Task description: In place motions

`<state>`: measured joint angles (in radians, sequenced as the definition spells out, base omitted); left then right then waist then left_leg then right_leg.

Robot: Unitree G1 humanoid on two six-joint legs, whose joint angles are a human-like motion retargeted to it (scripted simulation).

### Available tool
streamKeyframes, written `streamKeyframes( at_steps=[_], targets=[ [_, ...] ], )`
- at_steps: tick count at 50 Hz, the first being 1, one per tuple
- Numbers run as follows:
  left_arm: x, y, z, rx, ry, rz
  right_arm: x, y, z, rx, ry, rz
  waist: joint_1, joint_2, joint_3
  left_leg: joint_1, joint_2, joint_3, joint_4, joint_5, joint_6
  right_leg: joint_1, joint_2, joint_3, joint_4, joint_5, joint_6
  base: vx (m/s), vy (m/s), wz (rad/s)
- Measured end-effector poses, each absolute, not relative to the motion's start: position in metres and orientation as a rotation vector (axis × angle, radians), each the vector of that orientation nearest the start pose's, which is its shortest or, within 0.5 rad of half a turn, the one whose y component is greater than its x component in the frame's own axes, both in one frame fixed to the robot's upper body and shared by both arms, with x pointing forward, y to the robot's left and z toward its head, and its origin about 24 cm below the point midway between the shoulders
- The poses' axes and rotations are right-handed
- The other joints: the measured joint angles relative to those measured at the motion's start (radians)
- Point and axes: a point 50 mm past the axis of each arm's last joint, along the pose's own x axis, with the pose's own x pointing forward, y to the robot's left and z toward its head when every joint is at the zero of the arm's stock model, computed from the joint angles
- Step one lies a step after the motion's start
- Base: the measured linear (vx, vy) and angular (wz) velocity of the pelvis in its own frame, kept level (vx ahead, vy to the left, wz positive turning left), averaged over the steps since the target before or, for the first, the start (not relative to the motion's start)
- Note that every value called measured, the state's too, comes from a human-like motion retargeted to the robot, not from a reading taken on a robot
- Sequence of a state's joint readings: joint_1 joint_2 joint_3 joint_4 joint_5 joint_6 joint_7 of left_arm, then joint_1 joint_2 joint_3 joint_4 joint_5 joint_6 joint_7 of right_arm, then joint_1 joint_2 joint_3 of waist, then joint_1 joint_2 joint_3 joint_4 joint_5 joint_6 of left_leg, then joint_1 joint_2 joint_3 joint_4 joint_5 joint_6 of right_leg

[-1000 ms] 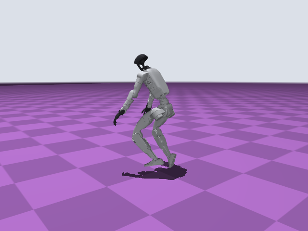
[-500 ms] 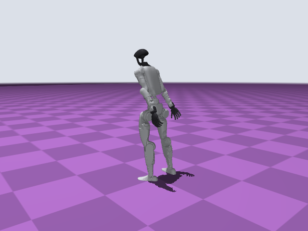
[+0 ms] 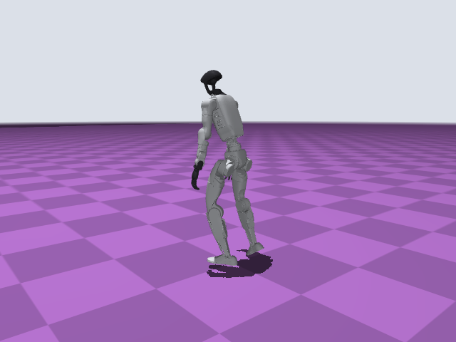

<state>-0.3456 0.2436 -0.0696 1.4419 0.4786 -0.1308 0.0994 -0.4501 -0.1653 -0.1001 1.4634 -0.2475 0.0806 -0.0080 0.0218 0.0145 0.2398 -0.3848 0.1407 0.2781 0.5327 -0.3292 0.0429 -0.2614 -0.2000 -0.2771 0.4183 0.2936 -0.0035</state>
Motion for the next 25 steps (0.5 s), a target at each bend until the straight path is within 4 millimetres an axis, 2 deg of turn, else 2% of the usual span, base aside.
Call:
streamKeyframes(
  at_steps=[3, 5, 8, 12, 15, 17, 20, 25],
  targets=[
    [0.243, 0.242, -0.093, 0.872, 0.775, -0.151, 0.266, -0.204, -0.089, -0.399, 0.914, 0.02, 0.014, 0.019, 0.003, -0.149, 0.067, -0.014, 0.251, -0.107, 0.041, -0.133, 0.025, 0.045, 0.193, 0.094, 0.0, -0.21, -0.05, -0.26],
    [0.271, 0.245, -0.07, 0.924, 0.687, -0.14, 0.295, -0.2, -0.065, -0.455, 0.836, 0.034, 0.05, 0.011, -0.024, -0.265, 0.108, -0.002, 0.413, -0.148, 0.062, -0.26, 0.044, 0.088, 0.329, 0.154, -0.033, -0.1, 0.01, -0.85],
    [0.306, 0.25, -0.036, 0.952, 0.577, -0.097, 0.329, -0.194, -0.032, -0.524, 0.726, 0.032, 0.031, -0.02, -0.007, -0.396, 0.089, -0.016, 0.62, -0.168, 0.1, -0.405, 0.034, 0.145, 0.552, 0.224, -0.06, -0.1, -0.02, 0.06],
    [0.341, 0.25, 0.008, 0.975, 0.446, -0.031, 0.36, -0.197, 0.01, -0.612, 0.58, -0.017, -0.016, -0.052, 0.074, -0.484, 0.033, -0.023, 0.836, -0.178, 0.158, -0.507, -0.004, 0.184, 0.833, 0.23, -0.072, -0.09, -0.06, 0.79],
    [0.353, 0.249, 0.025, 0.999, 0.392, -0.017, 0.37, -0.198, 0.028, -0.697, 0.5, -0.07, -0.03, -0.062, 0.11, -0.519, 0.023, -0.009, 0.936, -0.182, 0.185, -0.557, -0.016, 0.209, 0.956, 0.23, -0.105, -0.01, 0.05, 0.17],
    [0.352, 0.247, 0.023, 1.017, 0.384, -0.028, 0.368, -0.2, 0.026, -0.721, 0.488, -0.086, -0.034, -0.055, 0.125, -0.518, 0.018, -0.012, 0.957, -0.182, 0.195, -0.553, -0.028, 0.207, 0.973, 0.23, -0.134, 0.04, 0.08, 0.03],
    [0.34, 0.245, 0.004, 1.02, 0.425, -0.05, 0.355, -0.204, 0.007, -0.714, 0.527, -0.101, -0.023, -0.052, 0.115, -0.492, 0.024, -0.004, 0.905, -0.17, 0.189, -0.533, -0.029, 0.214, 0.907, 0.23, -0.155, 0.02, 0.09, -0.39],
    [0.293, 0.235, -0.055, 0.896, 0.619, -0.109, 0.307, -0.213, -0.05, -0.637, 0.731, -0.045, 0.045, -0.011, 0.042, -0.407, 0.08, 0.0, 0.622, -0.119, 0.123, -0.43, 0.042, 0.184, 0.543, 0.212, -0.112, 0.01, 0.05, -0.81]
  ],
)
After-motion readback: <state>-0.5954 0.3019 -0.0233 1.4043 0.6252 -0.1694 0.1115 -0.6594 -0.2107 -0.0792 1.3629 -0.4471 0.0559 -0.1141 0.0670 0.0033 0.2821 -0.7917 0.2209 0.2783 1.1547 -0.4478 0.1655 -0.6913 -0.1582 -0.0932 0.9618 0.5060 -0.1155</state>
